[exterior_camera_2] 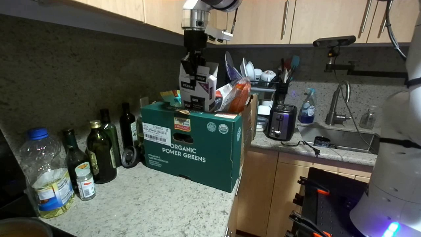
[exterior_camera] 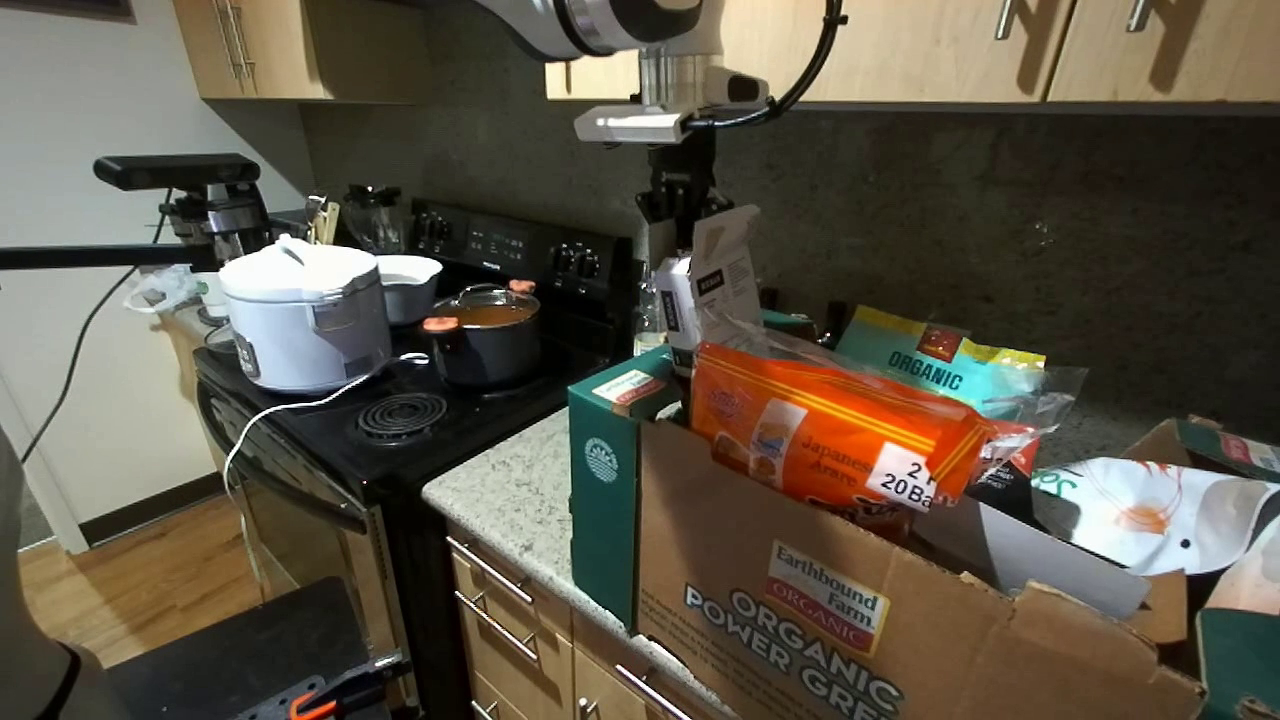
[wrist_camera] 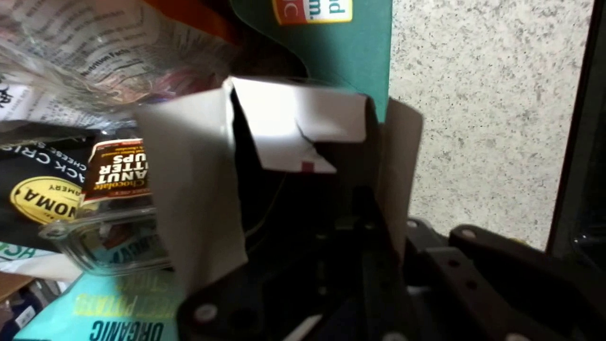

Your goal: Put the white box in the green box

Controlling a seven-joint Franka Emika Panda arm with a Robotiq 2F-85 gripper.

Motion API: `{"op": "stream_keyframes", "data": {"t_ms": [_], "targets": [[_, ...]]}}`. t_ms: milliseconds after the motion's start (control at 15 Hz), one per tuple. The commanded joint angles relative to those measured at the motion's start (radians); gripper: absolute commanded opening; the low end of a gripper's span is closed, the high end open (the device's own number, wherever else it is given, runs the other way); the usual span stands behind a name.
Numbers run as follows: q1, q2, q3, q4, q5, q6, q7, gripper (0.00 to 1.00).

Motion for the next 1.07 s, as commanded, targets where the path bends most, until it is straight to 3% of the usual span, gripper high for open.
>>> {"op": "stream_keyframes", "data": {"t_ms": [0,600,1000], "targets": [[0.007,-0.013,0.007,-0.008,-0.004,0.055,-0.038,0.00],[0.003,-0.057,0.005,0.041,-0.009,0.096,-0.041,0.00],[-0.026,-0.028,-0.027,0.073,-0.011,0.189,-0.026,0.00]]}}
